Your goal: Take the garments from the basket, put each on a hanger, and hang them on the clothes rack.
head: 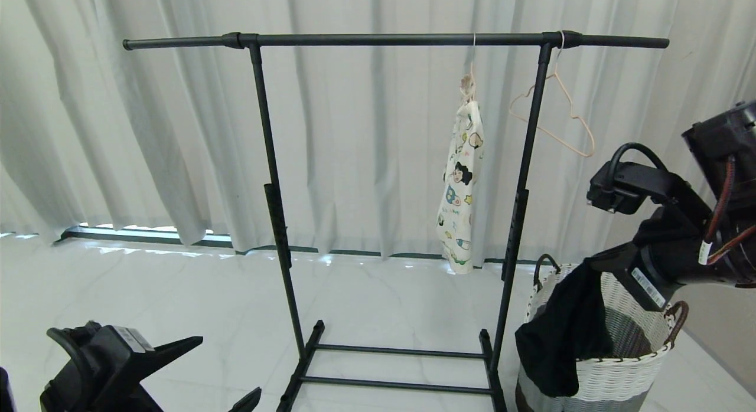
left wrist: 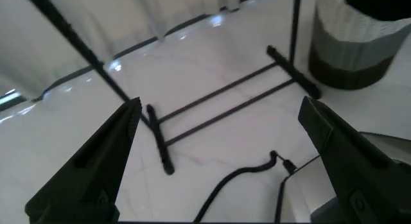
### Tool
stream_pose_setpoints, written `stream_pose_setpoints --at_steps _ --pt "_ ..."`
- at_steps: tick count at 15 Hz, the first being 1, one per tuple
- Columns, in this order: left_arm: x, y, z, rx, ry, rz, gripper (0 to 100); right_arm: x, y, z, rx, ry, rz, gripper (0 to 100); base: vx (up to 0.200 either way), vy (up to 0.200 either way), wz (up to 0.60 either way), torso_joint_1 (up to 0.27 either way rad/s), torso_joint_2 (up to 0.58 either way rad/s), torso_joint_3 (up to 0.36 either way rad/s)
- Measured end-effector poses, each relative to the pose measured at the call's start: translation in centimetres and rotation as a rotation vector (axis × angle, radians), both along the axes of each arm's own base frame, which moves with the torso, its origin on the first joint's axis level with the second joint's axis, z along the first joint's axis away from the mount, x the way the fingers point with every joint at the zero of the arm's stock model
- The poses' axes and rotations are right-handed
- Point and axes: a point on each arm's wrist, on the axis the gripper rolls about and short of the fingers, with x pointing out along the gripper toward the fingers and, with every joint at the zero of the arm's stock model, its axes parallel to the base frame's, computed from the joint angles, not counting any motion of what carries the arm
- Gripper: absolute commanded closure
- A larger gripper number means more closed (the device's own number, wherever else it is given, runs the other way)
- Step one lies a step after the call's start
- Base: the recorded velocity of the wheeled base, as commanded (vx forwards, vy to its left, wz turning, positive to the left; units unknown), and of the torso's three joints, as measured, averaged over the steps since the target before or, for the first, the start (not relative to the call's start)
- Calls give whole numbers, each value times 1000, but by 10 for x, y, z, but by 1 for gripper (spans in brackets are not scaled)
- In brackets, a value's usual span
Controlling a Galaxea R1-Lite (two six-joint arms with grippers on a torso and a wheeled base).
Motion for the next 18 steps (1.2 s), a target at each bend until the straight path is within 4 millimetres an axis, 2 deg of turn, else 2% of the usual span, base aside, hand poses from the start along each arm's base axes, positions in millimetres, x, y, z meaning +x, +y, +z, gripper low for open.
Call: stream_pose_setpoints --at_steps 2,4,6,8,11,14,16,18 --pt "9 -10 15 -113 8 -49 0 4 17 3 125 66 107 100 0 0 0 0 0 0" --pt "25 -27 37 -234 14 -74 0 11 33 5 155 86 161 100 0 0 0 0 0 0" --pt "44 -47 53 -280 12 -79 0 20 52 9 188 80 220 100 0 0 0 0 0 0" --pt "60 -70 59 -281 20 -89 0 28 71 14 232 82 268 100 0 0 0 0 0 0" --pt "70 -119 57 -249 42 -142 0 34 96 17 288 106 337 100 0 0 0 0 0 0" --pt "85 -158 50 -268 91 -134 0 37 106 13 287 118 357 100 0 0 0 0 0 0" --pt "95 -170 41 -282 133 -109 0 36 111 12 286 122 369 100 0 0 0 0 0 0" --pt "103 -174 31 -279 166 -83 0 33 115 11 285 126 387 100 0 0 0 0 0 0"
